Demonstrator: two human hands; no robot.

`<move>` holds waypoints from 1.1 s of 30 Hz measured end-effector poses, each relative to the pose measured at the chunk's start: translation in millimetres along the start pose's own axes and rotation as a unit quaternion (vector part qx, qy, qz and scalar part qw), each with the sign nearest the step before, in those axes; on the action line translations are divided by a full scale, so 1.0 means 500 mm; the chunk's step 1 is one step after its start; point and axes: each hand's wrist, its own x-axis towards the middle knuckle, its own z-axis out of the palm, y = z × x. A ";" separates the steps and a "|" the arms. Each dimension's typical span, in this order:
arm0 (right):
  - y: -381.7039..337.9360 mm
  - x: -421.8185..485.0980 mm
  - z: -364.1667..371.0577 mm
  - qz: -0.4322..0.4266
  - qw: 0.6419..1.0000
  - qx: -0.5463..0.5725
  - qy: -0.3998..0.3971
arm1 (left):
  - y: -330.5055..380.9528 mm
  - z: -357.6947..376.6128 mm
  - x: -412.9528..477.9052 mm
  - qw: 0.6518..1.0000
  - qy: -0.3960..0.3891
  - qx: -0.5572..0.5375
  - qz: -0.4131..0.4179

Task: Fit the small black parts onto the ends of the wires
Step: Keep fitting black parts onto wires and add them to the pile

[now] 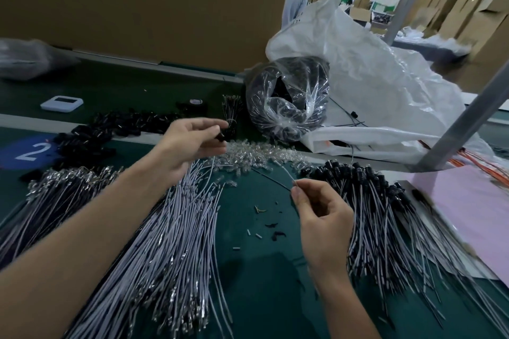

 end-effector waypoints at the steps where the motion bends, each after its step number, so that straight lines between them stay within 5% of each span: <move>1: -0.003 -0.001 0.001 -0.005 1.000 0.004 -0.003 | -0.005 0.005 -0.032 0.998 -0.013 -0.056 -0.022; 5: -0.017 -0.011 0.010 -0.037 0.999 0.009 -0.012 | -0.039 0.034 -0.124 0.979 -0.035 -0.194 -0.044; 12: -0.022 -0.013 0.008 -0.052 0.998 0.023 0.001 | -0.070 0.062 -0.167 0.961 -0.035 -0.274 -0.005; 33: -0.021 -0.011 0.006 -0.075 0.997 0.002 -0.013 | -0.091 0.057 -0.180 0.987 -0.016 -0.129 0.095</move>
